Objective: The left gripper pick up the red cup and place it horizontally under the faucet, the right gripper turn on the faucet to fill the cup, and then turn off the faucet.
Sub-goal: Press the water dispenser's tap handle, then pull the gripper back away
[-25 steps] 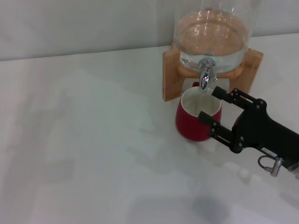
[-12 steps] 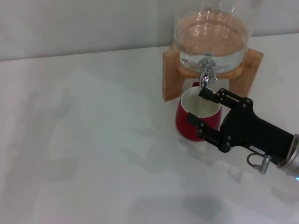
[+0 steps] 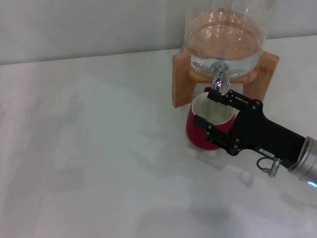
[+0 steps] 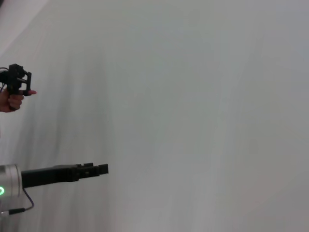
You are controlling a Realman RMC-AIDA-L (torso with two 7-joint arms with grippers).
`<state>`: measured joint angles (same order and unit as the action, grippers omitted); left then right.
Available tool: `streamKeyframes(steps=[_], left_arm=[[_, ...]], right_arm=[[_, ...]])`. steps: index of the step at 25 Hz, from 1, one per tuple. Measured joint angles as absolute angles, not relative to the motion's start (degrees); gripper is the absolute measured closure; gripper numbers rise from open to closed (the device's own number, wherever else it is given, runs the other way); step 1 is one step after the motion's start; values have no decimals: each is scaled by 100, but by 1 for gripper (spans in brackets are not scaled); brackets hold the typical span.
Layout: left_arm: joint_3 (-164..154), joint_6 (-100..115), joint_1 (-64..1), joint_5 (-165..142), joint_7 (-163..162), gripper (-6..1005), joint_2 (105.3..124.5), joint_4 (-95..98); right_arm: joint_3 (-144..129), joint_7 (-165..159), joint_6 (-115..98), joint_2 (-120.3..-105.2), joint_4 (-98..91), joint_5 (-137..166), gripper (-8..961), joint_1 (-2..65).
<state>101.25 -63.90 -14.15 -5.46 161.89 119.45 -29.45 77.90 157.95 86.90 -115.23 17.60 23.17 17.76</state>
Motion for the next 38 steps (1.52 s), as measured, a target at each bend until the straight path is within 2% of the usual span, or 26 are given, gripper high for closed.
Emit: streamKeyframes(steps=[38], left_arm=[[10130,-6390,-1425,-598,16189,115,11935,-2981]], right_arm=[[7956,15847,8384,-11496,1596,1791,350,1722]])
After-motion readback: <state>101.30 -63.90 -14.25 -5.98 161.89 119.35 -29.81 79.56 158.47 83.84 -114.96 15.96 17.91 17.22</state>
